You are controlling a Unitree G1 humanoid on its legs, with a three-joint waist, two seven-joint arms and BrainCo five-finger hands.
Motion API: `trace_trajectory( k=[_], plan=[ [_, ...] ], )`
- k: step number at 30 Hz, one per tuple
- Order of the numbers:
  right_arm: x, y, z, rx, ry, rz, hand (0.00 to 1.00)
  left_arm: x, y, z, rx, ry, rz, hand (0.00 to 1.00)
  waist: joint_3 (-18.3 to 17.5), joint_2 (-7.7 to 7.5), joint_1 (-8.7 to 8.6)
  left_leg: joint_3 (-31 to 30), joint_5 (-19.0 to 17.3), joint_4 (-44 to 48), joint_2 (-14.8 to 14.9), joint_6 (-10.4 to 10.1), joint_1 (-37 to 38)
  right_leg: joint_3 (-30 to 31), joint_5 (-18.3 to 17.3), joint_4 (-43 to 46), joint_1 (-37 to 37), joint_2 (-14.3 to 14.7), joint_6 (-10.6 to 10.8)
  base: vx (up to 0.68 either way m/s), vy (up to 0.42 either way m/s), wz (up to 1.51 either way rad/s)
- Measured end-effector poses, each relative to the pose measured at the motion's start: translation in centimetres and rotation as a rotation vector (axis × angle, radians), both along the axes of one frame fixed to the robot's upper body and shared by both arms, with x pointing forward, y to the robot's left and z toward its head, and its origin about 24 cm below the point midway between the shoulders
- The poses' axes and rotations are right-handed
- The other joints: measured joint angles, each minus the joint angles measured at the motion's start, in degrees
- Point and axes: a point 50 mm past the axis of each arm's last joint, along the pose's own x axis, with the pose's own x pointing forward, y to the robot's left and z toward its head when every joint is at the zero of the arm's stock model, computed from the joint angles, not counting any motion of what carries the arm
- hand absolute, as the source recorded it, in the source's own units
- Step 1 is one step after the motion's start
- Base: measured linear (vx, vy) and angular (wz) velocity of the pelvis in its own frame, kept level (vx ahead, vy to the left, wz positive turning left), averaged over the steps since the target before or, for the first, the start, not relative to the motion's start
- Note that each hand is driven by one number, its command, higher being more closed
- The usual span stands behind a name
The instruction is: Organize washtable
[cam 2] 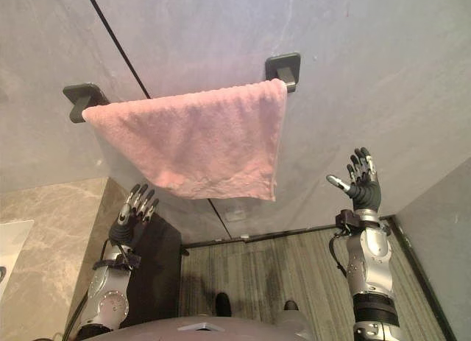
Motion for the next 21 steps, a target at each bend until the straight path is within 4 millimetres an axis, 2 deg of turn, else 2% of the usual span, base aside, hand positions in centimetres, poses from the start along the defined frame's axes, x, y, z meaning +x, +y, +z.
trace_trajectory(
  k=[5, 8, 10, 11, 13, 16, 17, 19, 20, 21],
  plan=[
    [-1.2, 0.3, -1.5, 0.036, 0.045, -0.013, 0.0, -1.2, -0.2, -2.4, -0.023, 0.124, 0.01, 0.0, 0.0, -0.02, 0.04, 0.05, -0.67, 0.0, 0.01, -0.18, 0.05, -0.1, 0.0, -0.94, 0.13, -0.01, 0.0, 0.01, -0.003, 0.01],
    [-2.2, 0.4, -4.3, 0.081, 0.152, -0.035, 0.0, -2.3, -1.0, -4.7, -0.017, 0.25, -0.006, 0.0, 0.01, -0.06, -0.07, 0.42, -0.76, 0.04, 0.02, -0.09, 0.19, 0.22, -0.02, -1.05, 0.19, 0.0, -0.02, 0.05, -0.018, -0.08],
    [-3.5, 0.4, -7.1, 0.107, 0.28, -0.056, 0.0, -3.6, -1.7, -6.8, 0.031, 0.391, -0.039, 0.0, 0.03, -0.08, -0.11, 1.03, -1.02, 0.36, 0.12, -0.24, 0.3, 0.82, -0.02, -1.07, 0.19, 0.11, -0.04, 0.07, -0.023, -0.11],
    [-3.8, 0.4, -7.5, 0.112, 0.297, -0.059, 0.0, -3.7, -1.7, -7.0, 0.036, 0.408, -0.042, 0.0, 0.03, -0.09, -0.11, 1.18, -1.08, 0.38, 0.14, -0.25, 0.35, 0.85, -0.02, -1.07, 0.19, 0.12, -0.04, 0.07, -0.026, -0.13],
    [-6.3, 0.8, -11.3, 0.145, 0.482, -0.069, 0.0, -5.2, -2.2, -9.0, 0.116, 0.576, -0.057, 0.0, 0.18, -0.33, -0.16, 1.99, -1.57, 0.53, 0.37, -0.58, 0.97, 1.43, -0.12, -1.17, 0.27, 0.3, -0.18, 0.05, -0.027, -0.16],
    [-9.2, 1.3, -14.3, 0.141, 0.666, -0.062, 0.0, -6.0, -2.6, -10.0, 0.173, 0.669, -0.07, 0.0, 0.31, -0.54, -0.22, 3.22, -1.89, 0.54, 0.62, -0.8, 1.46, 2.61, -0.14, -1.17, 0.4, 0.58, -0.23, 0.04, -0.022, -0.23],
    [-11.2, 1.7, -16.1, 0.16, 0.784, -0.075, 0.0, -6.5, -2.9, -10.6, 0.238, 0.732, -0.088, 0.0, 0.47, -0.75, -0.58, 3.79, -2.15, 0.54, 0.82, -0.99, 2.3, 3.22, -0.19, -1.13, 0.82, 0.82, -0.31, 0.01, -0.023, -0.27],
    [-13.2, 1.9, -17.4, 0.214, 0.867, -0.122, 0.0, -6.8, -3.1, -11.0, 0.271, 0.777, -0.092, 0.0, 0.52, -0.9, -0.77, 4.72, -2.44, 0.53, 1.06, -1.1, 3.03, 3.87, -0.32, -0.89, 1.0, 1.16, -0.52, -0.01, -0.018, -0.26],
    [-15.9, 1.7, -18.8, 0.262, 0.973, -0.199, 0.0, -7.3, -3.6, -11.5, 0.282, 0.83, -0.088, 0.0, 0.51, -0.91, -1.54, 5.36, -2.72, 0.52, 1.31, -1.12, 3.63, 4.29, -0.48, -0.73, 0.96, 1.33, -0.7, -0.03, -0.008, -0.39],
    [-17.9, 1.2, -19.4, 0.309, 1.037, -0.291, 0.0, -7.7, -4.0, -11.9, 0.272, 0.869, -0.075, 0.0, 0.5, -0.94, -1.46, 6.64, -3.15, 0.48, 1.54, -1.34, 4.3, 5.61, -0.52, -0.52, 0.87, 1.64, -0.76, -0.03, -0.008, -0.42]
  ],
)
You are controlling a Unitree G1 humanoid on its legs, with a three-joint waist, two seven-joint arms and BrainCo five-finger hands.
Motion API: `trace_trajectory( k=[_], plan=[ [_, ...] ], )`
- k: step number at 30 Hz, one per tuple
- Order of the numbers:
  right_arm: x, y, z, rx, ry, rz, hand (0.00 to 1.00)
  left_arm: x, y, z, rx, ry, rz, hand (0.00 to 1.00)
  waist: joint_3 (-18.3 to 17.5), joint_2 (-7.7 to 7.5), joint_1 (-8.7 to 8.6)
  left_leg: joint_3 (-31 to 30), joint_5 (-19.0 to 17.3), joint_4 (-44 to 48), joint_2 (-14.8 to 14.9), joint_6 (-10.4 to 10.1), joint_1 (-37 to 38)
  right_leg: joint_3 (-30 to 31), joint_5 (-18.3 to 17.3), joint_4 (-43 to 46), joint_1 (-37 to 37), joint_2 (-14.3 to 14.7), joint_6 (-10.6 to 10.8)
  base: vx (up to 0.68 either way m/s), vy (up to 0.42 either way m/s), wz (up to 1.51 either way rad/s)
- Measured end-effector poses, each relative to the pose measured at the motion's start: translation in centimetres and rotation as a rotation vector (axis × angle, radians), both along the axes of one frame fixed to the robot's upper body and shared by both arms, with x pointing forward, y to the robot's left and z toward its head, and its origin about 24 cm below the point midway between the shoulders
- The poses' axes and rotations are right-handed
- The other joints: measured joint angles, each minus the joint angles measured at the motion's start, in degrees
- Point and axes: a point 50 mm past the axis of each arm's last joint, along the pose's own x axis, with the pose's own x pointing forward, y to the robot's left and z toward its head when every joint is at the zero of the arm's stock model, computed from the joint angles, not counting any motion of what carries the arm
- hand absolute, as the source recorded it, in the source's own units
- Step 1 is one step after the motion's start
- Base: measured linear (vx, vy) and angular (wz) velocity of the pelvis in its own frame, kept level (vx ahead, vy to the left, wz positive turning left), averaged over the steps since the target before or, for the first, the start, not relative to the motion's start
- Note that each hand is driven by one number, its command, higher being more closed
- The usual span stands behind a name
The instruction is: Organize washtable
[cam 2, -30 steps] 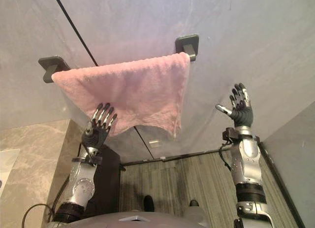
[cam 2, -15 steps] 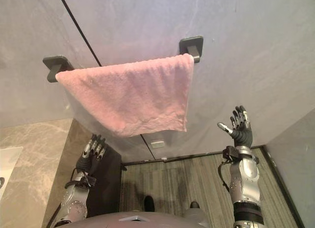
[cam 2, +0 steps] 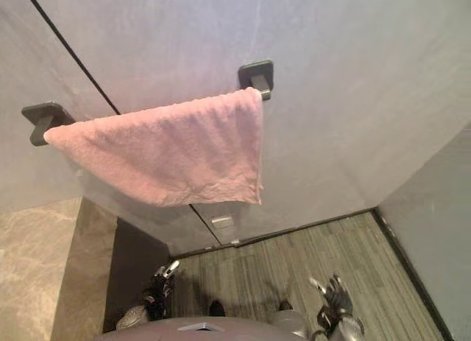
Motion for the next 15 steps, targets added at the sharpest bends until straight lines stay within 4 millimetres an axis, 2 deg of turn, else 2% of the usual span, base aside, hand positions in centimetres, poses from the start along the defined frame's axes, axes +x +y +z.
trace_trajectory(
  k=[4, 6, 9, 11, 15],
  plan=[
    [-4.1, -0.5, -0.9, 0.039, 0.131, -0.204, 0.0, -1.3, -0.1, -0.7, 0.006, 0.088, 0.04, 0.0, -0.12, -0.1, -0.48, 2.11, -0.94, 0.05, 0.5, -0.61, 0.71, 2.38, -0.29, 1.31, -0.99, 0.92, -0.31, 0.0, -0.012, -0.37],
    [-5.2, -0.6, -1.0, 0.048, 0.163, -0.269, 0.0, -1.5, -0.5, -0.9, 0.004, 0.104, 0.051, 0.0, -0.17, -0.07, -1.04, 3.2, -1.11, 0.06, 0.64, -0.72, 0.88, 3.42, -0.62, 2.33, -1.89, 1.28, -0.42, 0.01, -0.013, -0.25],
    [-6.1, -0.2, -1.1, 0.055, 0.18, -0.323, 0.0, -2.3, -1.1, -1.3, -0.001, 0.15, 0.029, 0.0, -0.09, -0.19, -1.61, 3.94, -1.03, 0.08, 0.69, -0.6, 1.99, 4.32, -1.68, 4.37, -2.07, 1.61, -0.54, 0.03, -0.019, -0.17],
    [-6.5, 0.2, -1.3, 0.078, 0.171, -0.376, 0.0, -2.1, -1.4, -1.3, -0.007, 0.145, 0.013, 0.0, 0.0, -0.45, -1.76, 3.98, -1.12, 0.1, 0.54, -0.73, 2.7, 4.4, -3.33, 7.18, -2.52, 1.61, -0.63, 0.01, -0.01, -0.03],
    [-5.9, 0.8, -1.4, 0.093, 0.163, -0.367, 0.0, -2.2, -1.3, -1.3, -0.002, 0.149, 0.008, 0.0, 0.37, -1.03, -1.73, 2.58, -0.8, 0.15, 0.28, -1.13, 2.59, 3.23, -6.47, 12.67, -4.0, 1.41, -1.11, -0.02, -0.039, 0.17]
  ],
)
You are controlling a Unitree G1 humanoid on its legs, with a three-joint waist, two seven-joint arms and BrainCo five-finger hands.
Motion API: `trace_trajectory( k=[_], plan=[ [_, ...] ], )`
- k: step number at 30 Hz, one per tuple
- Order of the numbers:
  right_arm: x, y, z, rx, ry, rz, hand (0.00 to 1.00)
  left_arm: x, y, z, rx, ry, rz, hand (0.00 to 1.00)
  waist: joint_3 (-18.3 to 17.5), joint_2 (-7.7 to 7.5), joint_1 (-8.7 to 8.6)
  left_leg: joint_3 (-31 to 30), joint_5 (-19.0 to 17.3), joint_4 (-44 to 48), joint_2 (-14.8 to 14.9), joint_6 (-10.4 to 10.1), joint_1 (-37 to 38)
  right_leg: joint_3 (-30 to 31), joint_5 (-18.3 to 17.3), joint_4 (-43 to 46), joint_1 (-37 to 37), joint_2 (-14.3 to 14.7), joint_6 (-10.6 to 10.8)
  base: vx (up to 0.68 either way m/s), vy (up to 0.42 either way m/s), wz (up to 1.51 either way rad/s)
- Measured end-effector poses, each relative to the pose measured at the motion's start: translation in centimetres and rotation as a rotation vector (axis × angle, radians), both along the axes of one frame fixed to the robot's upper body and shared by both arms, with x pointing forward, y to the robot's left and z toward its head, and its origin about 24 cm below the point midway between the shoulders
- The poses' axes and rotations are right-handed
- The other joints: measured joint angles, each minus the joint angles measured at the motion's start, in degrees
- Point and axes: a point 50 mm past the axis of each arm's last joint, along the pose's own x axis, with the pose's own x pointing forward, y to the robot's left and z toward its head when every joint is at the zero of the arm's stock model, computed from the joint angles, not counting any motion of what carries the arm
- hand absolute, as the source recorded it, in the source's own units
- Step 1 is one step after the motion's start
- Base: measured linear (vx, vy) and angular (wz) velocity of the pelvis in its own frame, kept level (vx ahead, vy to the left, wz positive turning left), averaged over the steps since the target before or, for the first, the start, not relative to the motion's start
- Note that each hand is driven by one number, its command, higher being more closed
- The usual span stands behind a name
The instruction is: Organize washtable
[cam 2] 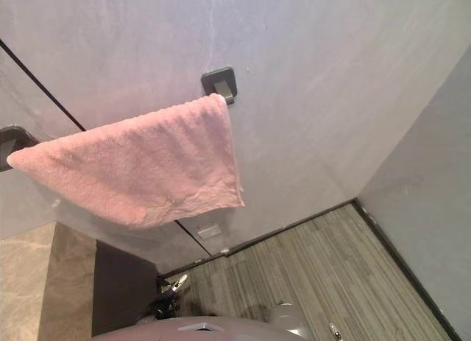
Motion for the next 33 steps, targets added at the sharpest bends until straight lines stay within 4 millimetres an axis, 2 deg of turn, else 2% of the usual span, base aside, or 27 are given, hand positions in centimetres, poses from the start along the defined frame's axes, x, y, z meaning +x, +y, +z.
trace_trajectory(
  k=[4, 6, 7, 8, 9, 10, 11, 12, 13, 14, 16, 17, 18, 20, 21, 22, 23, 24, 25, 26, 27, 28, 29, 30, 31, 32, 33],
  plan=[
    [1.6, 0.5, 0.0, 0.002, -0.021, 0.101, 0.0, 0.6, 0.5, 0.3, 0.027, -0.019, -0.031, 0.0, 0.56, -1.18, 0.0, -4.9, 0.33, 3.51, 0.23, -0.58, -3.48, -4.02, -3.28, 5.54, -2.27, -0.48, -1.29, -0.11, -0.119, 0.67],
    [4.3, 0.8, 0.2, -0.01, -0.068, 0.181, 0.0, 1.3, 0.6, 0.6, 0.037, -0.062, -0.023, 0.0, 2.83, -0.91, 0.16, -9.54, 1.72, 6.68, 1.23, -2.07, -8.35, -8.56, -3.88, 8.47, -4.22, -0.09, -2.73, -0.24, -0.165, 0.97],
    [4.7, 0.9, 0.2, -0.011, -0.076, 0.195, 0.0, 1.5, 0.7, 0.7, 0.035, -0.074, -0.005, 0.0, 3.1, -0.91, 0.15, -11.05, 2.79, 6.96, 1.54, -2.5, -9.31, -10.06, -3.89, 8.89, -4.95, -0.02, -3.22, -0.4, -0.172, 1.38],
    [5.5, 1.0, 0.3, -0.03, -0.073, 0.246, 0.0, 1.8, 0.9, 0.9, 0.021, -0.099, 0.06, 0.0, 3.7, -0.57, 0.0, -13.95, 7.34, 5.49, 2.0, -3.71, -12.41, -14.28, -3.53, 8.29, -5.44, 0.24, -4.43, -0.4, -0.15, 1.73],
    [5.9, 1.3, 0.3, -0.048, -0.063, 0.3, 0.0, 2.1, 0.8, 1.0, 0.011, -0.109, 0.1, 0.0, 4.34, -0.64, -0.13, -10.28, 10.41, 4.61, 2.73, -3.54, -13.14, -19.93, -2.14, 6.23, -5.45, -1.13, -6.75, -0.39, -0.121, 1.81],
    [6.2, 1.3, 0.4, -0.06, -0.064, 0.318, 0.0, 2.9, 1.2, 1.3, 0.018, -0.133, 0.105, 0.0, 5.34, -1.11, -0.05, -4.68, 5.14, 12.0, 3.34, -1.46, -14.73, -22.36, -1.92, 5.94, -5.02, -1.91, -7.31, -0.3, -0.15, 1.83],
    [6.6, 1.5, 0.5, -0.08, -0.068, 0.353, 0.0, 3.0, 1.8, 1.4, 0.039, -0.128, 0.112, 0.0, 6.61, -2.11, -0.13, 3.82, -4.93, 29.5, 5.73, 2.08, -16.22, -26.13, -1.96, 5.78, -3.36, -2.98, -8.16, -0.31, -0.203, 1.68],
    [6.4, 1.3, 0.7, -0.099, -0.062, 0.365, 0.0, 2.7, 1.9, 1.4, 0.047, -0.12, 0.107, 0.0, 6.79, -2.35, -0.03, 6.44, -10.89, 42.29, 7.73, 2.16, -15.12, -30.14, -1.64, 4.58, -1.79, -2.78, -8.96, -0.31, -0.196, 1.6],
    [6.3, 1.2, 0.8, -0.113, -0.064, 0.371, 0.0, 2.6, 1.8, 1.4, 0.048, -0.12, 0.101, 0.0, 6.58, -1.83, -0.05, 6.65, -12.83, 46.86, 8.27, 1.54, -13.72, -31.64, -1.52, 3.82, -1.01, -2.48, -9.39, -0.28, -0.118, 1.39],
    [6.4, 1.0, 1.0, -0.126, -0.073, 0.37, 0.0, 2.1, 1.5, 1.2, 0.053, -0.101, 0.073, 0.0, 5.92, -0.85, -0.26, 5.43, -14.86, 51.94, 8.0, -0.03, -9.62, -34.46, -1.05, 2.38, -0.29, -1.77, -10.27, -0.22, -0.016, 1.31],
    [6.6, 1.0, 1.0, -0.124, -0.08, 0.37, 0.0, 1.9, 1.3, 1.0, 0.059, -0.074, 0.013, 0.0, 5.01, 0.42, -1.24, 1.63, -16.2, 52.13, 6.85, -3.21, -1.22, -38.83, 0.32, -0.03, -0.48, -0.52, -11.27, -0.21, 0.012, 1.33],
    [6.7, 1.1, 1.0, -0.122, -0.083, 0.369, 0.0, 2.0, 1.3, 1.0, 0.065, -0.071, -0.004, 0.0, 4.72, 0.78, -1.47, 0.91, -16.17, 50.53, 6.82, -3.78, 1.13, -39.32, 0.71, -0.4, -0.95, -0.21, -11.73, -0.23, 0.032, 1.12],
    [6.9, 1.1, 1.0, -0.116, -0.091, 0.354, 0.0, 2.3, 1.3, 1.0, 0.069, -0.065, -0.025, 0.0, 4.49, 0.66, -1.94, -0.61, -15.5, 45.24, 6.84, -5.03, 5.73, -39.46, 2.27, -1.26, -2.79, 0.41, -12.3, -0.29, 0.045, 1.19],
    [7.3, 1.3, 0.9, -0.096, -0.112, 0.309, 0.0, 3.6, 1.1, 1.3, 0.069, -0.091, -0.059, 0.0, 4.29, 0.25, -2.72, -2.31, -15.36, 33.52, 6.84, -5.28, 10.0, -39.59, 5.52, -2.37, -6.31, 0.64, -12.6, -0.29, 0.064, 0.96],
    [8.0, 1.5, 0.9, -0.087, -0.121, 0.315, 0.0, 4.5, 1.0, 1.6, 0.072, -0.112, -0.085, 0.0, 4.42, -0.16, -2.67, -1.44, -15.88, 25.77, 6.88, -4.35, 11.45, -39.7, 7.72, -3.14, -8.38, 0.89, -12.82, -0.33, 0.125, 0.23],
    [8.7, 2.1, 0.9, -0.075, -0.128, 0.349, 0.0, 5.3, 1.3, 1.9, 0.091, -0.126, -0.119, 0.0, 4.45, -1.2, -2.65, 0.59, -16.72, 20.45, 6.92, -2.95, 11.96, -39.67, 9.94, -3.39, -10.16, 1.1, -12.33, -0.4, 0.158, 0.0],
    [9.0, 2.4, 0.9, -0.073, -0.136, 0.364, 0.0, 5.7, 1.5, 2.1, 0.104, -0.131, -0.141, 0.0, 4.58, -1.98, -2.72, 1.59, -17.25, 18.67, 6.83, -2.71, 12.05, -39.62, 10.69, -3.24, -10.82, 1.12, -12.16, -0.43, 0.197, -0.32],
    [9.2, 3.0, 0.9, -0.067, -0.144, 0.394, 0.0, 6.1, 2.1, 2.4, 0.131, -0.14, -0.169, 0.0, 4.65, -4.24, -2.56, 3.16, -19.56, 15.88, 5.69, -2.53, 13.42, -38.89, 12.39, -2.95, -11.89, 0.88, -11.59, -0.42, 0.229, -0.39],
    [9.5, 3.6, 0.9, -0.061, -0.152, 0.425, 0.0, 6.8, 2.9, 2.9, 0.171, -0.16, -0.204, 0.0, 4.79, -6.99, -2.38, 3.78, -20.15, 11.97, 3.12, -1.72, 14.43, -37.12, 15.27, -2.75, -13.18, 0.21, -8.54, -0.41, 0.238, -0.43],
    [9.7, 4.0, 0.9, -0.058, -0.159, 0.441, 0.0, 7.3, 3.2, 3.2, 0.187, -0.179, -0.21, 0.0, 5.13, -8.31, -2.29, 4.05, -20.15, 10.85, 2.0, -1.7, 14.44, -35.53, 18.37, -3.44, -13.92, 0.15, -6.28, -0.45, 0.325, -0.46],
    [10.1, 4.4, 1.0, -0.058, -0.177, 0.462, 0.0, 8.3, 3.7, 3.8, 0.22, -0.208, -0.235, 0.0, 6.69, -9.94, -1.9, 5.1, -20.19, 10.9, 1.01, -1.58, 13.32, -28.3, 28.32, -7.61, -14.48, 1.45, 1.83, -0.39, 0.306, -0.5],
    [10.4, 4.6, 1.1, -0.057, -0.185, 0.478, 0.0, 8.3, 3.9, 3.9, 0.231, -0.207, -0.242, 0.0, 6.8, -10.42, -1.2, 6.0, -20.03, 12.03, 1.32, -1.28, 11.87, -24.11, 32.61, -9.53, -14.94, 2.19, 6.52, -0.04, 0.421, -0.51],
    [9.7, 4.6, 1.0, -0.054, -0.173, 0.475, 0.0, 7.9, 4.1, 3.7, 0.233, -0.192, -0.233, 0.0, 6.99, -10.22, -0.9, 5.75, -20.75, 14.58, 2.53, 0.57, 9.31, -18.83, 27.4, 0.36, -16.45, 2.05, 4.86, 0.49, 0.298, -0.03],
    [8.3, 4.7, 0.7, -0.041, -0.141, 0.462, 0.0, 6.9, 4.4, 3.1, 0.235, -0.153, -0.224, 0.0, 6.97, -10.05, -0.83, 3.84, -20.13, 16.16, 3.33, 1.62, 7.74, -15.89, 16.86, 15.23, -15.99, 1.1, 2.37, 0.77, 0.229, 0.35],
    [7.8, 4.8, 0.5, -0.034, -0.13, 0.459, 0.0, 6.3, 4.6, 2.9, 0.234, -0.137, -0.209, 0.0, 6.95, -9.89, -0.86, 2.62, -19.85, 16.96, 3.82, 2.03, 6.86, -14.43, 13.87, 21.19, -14.99, 0.89, 2.28, 1.0, 0.109, 0.97],
    [7.4, 5.1, 0.4, -0.023, -0.125, 0.447, 0.0, 4.4, 5.2, 2.4, 0.231, -0.093, -0.167, 0.0, 6.92, -9.78, -0.68, -1.29, -18.74, 18.87, 3.57, 3.03, 3.43, -9.49, 9.64, 33.55, -10.96, 0.27, 2.22, 0.83, 0.069, 0.9],
    [7.4, 5.1, 0.4, -0.021, -0.128, 0.447, 0.0, 3.7, 5.6, 2.2, 0.235, -0.071, -0.156, 0.0, 6.89, -9.73, -0.48, -2.62, -18.22, 19.3, 3.31, 3.34, 1.91, -7.75, 9.24, 35.28, -9.15, 0.27, 2.83, 0.81, 0.062, 0.94]
  ],
)
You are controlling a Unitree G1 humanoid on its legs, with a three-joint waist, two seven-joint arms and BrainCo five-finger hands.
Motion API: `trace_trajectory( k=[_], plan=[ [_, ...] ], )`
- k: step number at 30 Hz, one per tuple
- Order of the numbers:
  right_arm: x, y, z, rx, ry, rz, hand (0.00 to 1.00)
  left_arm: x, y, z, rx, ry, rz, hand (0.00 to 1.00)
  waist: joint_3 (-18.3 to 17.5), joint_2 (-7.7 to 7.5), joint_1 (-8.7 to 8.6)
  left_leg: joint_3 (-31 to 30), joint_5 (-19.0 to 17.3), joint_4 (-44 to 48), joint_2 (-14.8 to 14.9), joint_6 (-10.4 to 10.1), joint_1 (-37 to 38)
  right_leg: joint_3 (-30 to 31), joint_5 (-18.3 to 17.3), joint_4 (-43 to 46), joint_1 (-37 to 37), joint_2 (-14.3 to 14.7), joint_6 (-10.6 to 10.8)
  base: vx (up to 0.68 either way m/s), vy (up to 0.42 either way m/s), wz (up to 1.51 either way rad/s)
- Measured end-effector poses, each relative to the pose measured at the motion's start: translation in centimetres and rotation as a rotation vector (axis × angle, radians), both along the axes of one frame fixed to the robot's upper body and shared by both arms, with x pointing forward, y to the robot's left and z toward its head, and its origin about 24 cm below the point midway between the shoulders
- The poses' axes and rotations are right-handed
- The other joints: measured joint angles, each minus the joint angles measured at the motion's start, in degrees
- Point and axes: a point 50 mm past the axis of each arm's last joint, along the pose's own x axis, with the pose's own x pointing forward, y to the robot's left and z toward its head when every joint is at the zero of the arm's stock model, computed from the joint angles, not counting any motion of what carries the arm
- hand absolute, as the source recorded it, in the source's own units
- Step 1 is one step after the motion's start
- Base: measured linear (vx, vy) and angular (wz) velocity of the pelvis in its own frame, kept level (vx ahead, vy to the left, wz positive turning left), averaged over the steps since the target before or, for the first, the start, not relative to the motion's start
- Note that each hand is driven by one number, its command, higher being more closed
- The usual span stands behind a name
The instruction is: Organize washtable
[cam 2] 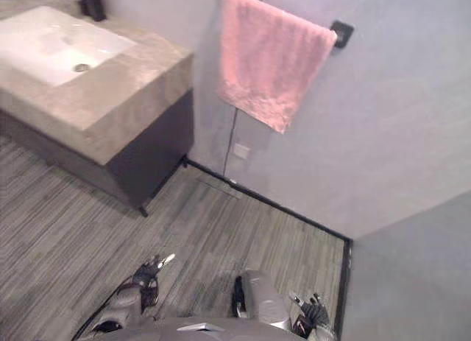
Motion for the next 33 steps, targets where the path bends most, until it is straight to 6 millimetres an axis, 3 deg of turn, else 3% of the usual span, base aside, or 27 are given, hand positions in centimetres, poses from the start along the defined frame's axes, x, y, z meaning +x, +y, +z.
trace_trajectory(
  k=[2, 3, 4, 5, 7, 8, 9, 11, 13, 15, 16, 18, 21, 22, 23, 24, 26, 28, 30, 33],
  plan=[
    [0.1, 0.1, 0.0, 0.009, -0.006, -0.001, 0.0, -1.8, 1.3, -0.3, 0.024, 0.058, 0.037, 0.0, -0.38, -0.04, 1.05, -4.07, 2.38, 0.99, -1.66, 0.77, -4.92, 6.49, -0.24, -0.47, 5.73, 0.88, 1.86, 0.62, 0.0, 1.03],
    [0.2, 0.2, 0.0, 0.014, -0.011, 0.004, 0.0, -2.9, 2.0, -0.5, 0.037, 0.094, 0.067, 0.0, -1.19, -0.32, 1.19, -7.08, 4.28, 2.67, -3.32, 1.47, -9.1, 9.98, -0.43, -6.33, 10.48, 1.24, 2.08, 0.46, -0.042, 1.28],
    [0.7, 0.1, 0.1, 0.011, -0.022, 0.01, 0.0, -3.4, 2.3, -0.5, 0.042, 0.105, 0.079, 0.0, -1.51, -0.63, 1.64, -8.74, 4.94, 4.23, -3.98, 1.66, -11.84, 12.56, -4.16, -12.47, 13.6, 1.87, 1.87, 0.11, -0.031, 1.01],
    [1.1, 0.0, 0.2, 0.008, -0.033, 0.014, 0.0, -3.7, 2.3, -0.6, 0.043, 0.113, 0.09, 0.0, -1.7, 0.01, 2.2, -9.66, 5.22, 5.72, -3.97, 1.86, -14.28, 14.04, -6.96, -16.45, 14.94, 2.07, 1.03, -0.25, -0.01, 0.65],
    [3.9, 0.4, 1.0, 0.003, -0.11, 0.058, 0.0, -3.6, 2.5, -0.5, 0.053, 0.098, 0.118, 0.0, -3.8, 1.16, 4.46, -11.96, 7.38, 10.0, -3.29, 0.93, -24.77, 15.02, -12.94, -28.08, 14.75, 2.27, -4.51, -0.37, -0.04, 0.49],
    [4.9, 0.8, 1.3, 0.002, -0.129, 0.083, 0.0, -3.4, 2.6, -0.4, 0.057, 0.092, 0.12, 0.0, -3.77, 1.21, 4.9, -12.67, 8.44, 10.04, -2.95, 0.42, -26.34, 14.68, -13.34, -30.58, 14.81, 2.48, -5.16, -0.49, -0.143, 0.31],
    [6.4, 1.4, 1.8, -0.011, -0.163, 0.154, 0.0, -3.2, 3.0, -0.2, 0.068, 0.085, 0.122, 0.0, -3.41, 1.09, 6.05, -14.37, 11.8, 8.22, -1.79, -1.16, -28.22, 13.51, -13.33, -36.2, 15.58, 3.39, -5.27, -0.49, -0.17, 0.28],
    [6.7, 1.7, 1.9, -0.016, -0.173, 0.179, 0.0, -2.8, 2.8, -0.1, 0.069, 0.071, 0.122, 0.0, -3.05, 1.34, 6.51, -16.55, 15.53, 5.36, -1.27, -2.77, -28.79, 12.14, -13.34, -39.61, 16.66, 4.4, -5.29, -0.49, -0.157, 0.48],
    [6.4, 1.4, 1.7, -0.029, -0.152, 0.179, 0.0, -2.2, 1.7, -0.2, 0.041, 0.041, 0.127, 0.0, -2.42, 2.21, 6.28, -17.84, 19.72, -1.31, 0.82, -4.29, -27.74, 8.5, -12.02, -41.47, 16.34, 6.51, -7.21, -0.49, -0.115, 0.74],
    [5.7, 1.2, 1.4, -0.024, -0.12, 0.148, 0.0, -1.9, 1.5, -0.1, 0.032, 0.03, 0.129, 0.0, -1.49, 1.41, 5.68, -12.29, 18.51, 3.56, 0.95, -2.21, -29.0, 4.48, -11.37, -39.63, 13.79, 4.91, -8.12, -0.23, -0.037, 0.85],
    [4.8, 0.8, 1.0, -0.029, -0.087, 0.126, 0.0, -1.6, 1.5, 0.0, 0.035, 0.017, 0.122, 0.0, -1.6, 0.82, 5.42, -8.69, 16.3, 9.39, 0.23, 0.07, -28.55, 2.5, -10.85, -38.91, 12.37, 3.23, -7.89, 0.07, 0.036, 0.92],
    [3.2, -0.3, 0.6, -0.044, -0.042, 0.09, 0.0, -1.6, 0.7, -0.2, 0.025, 0.018, 0.11, 0.0, -2.03, 2.19, 4.98, -2.74, 10.7, 15.38, 1.13, 0.93, -25.1, -1.22, -9.26, -39.31, 10.24, 0.73, -6.86, 0.18, 0.077, 1.05],
    [1.7, -1.4, 0.4, -0.05, -0.011, 0.009, 0.0, -0.8, -0.6, -0.3, -0.003, 0.01, 0.09, 0.0, -2.41, 4.82, 3.5, 3.47, 4.07, 17.18, 5.52, -0.29, -19.24, -6.63, -6.96, -39.63, 7.99, -2.33, -4.3, 0.29, 0.077, 1.12],
    [1.5, -1.5, 0.3, -0.047, -0.007, -0.007, 0.0, -0.8, -0.6, -0.4, -0.007, 0.017, 0.09, 0.0, -2.35, 5.11, 3.31, 4.01, 3.52, 15.17, 5.83, -1.35, -17.63, -6.99, -6.52, -39.97, 7.98, -2.75, -3.6, 0.13, 0.179, 0.66],
    [1.3, -1.9, 0.3, -0.051, -0.006, -0.034, 0.0, -0.9, -0.8, -0.5, -0.013, 0.026, 0.093, 0.0, -2.35, 5.92, 3.44, 4.68, 2.22, 8.98, 4.7, -3.73, -15.21, -7.17, -5.39, -41.55, 8.32, -2.88, -2.13, -0.05, 0.291, 0.38],
    [0.9, -1.1, 0.1, -0.023, 0.008, -0.054, 0.0, -1.1, -0.6, -0.5, -0.006, 0.035, 0.09, 0.0, -2.72, 4.43, 3.42, 5.71, 3.64, 3.1, 1.74, -3.23, -13.29, -6.98, -4.01, -43.74, 8.69, -4.28, -1.25, -0.1, 0.319, 0.24],
    [0.1, -0.5, -0.3, 0.0, 0.035, -0.081, 0.0, -1.3, -0.3, -0.6, 0.005, 0.045, 0.073, 0.0, -3.94, 2.74, 3.22, 6.25, 6.86, -3.56, -1.82, -1.72, -11.05, -6.64, -2.67, -45.72, 8.98, -6.1, -1.48, -0.08, 0.22, 0.19],
    [-0.8, -0.9, -0.5, 0.01, 0.065, -0.136, 0.0, 0.4, -2.1, -0.4, -0.025, 0.015, 0.007, 0.0, -4.48, 3.22, 2.13, 5.96, 9.73, -8.82, -5.09, -0.02, -10.19, -6.64, 0.08, -47.41, 8.96, -7.85, -1.24, -0.07, 0.198, 0.16],
    [-1.2, -1.2, -0.5, 0.013, 0.077, -0.162, 0.0, 1.3, -3.0, -0.2, -0.034, -0.003, -0.041, 0.0, -4.85, 3.76, 1.8, 6.05, 11.58, -12.38, -6.36, 0.13, -9.71, -6.59, 1.08, -48.24, 8.18, -8.32, -1.13, -0.04, 0.083, -0.05],
    [-1.9, -1.3, -0.6, 0.015, 0.098, -0.169, 0.0, 2.0, -2.7, 0.1, -0.02, -0.022, -0.065, 0.0, -5.23, 4.06, 1.63, 6.18, 15.26, -18.21, -7.13, -0.2, -7.19, -6.74, 1.53, -49.28, 8.26, -7.77, -0.4, -0.01, -0.019, -0.04]
  ],
)
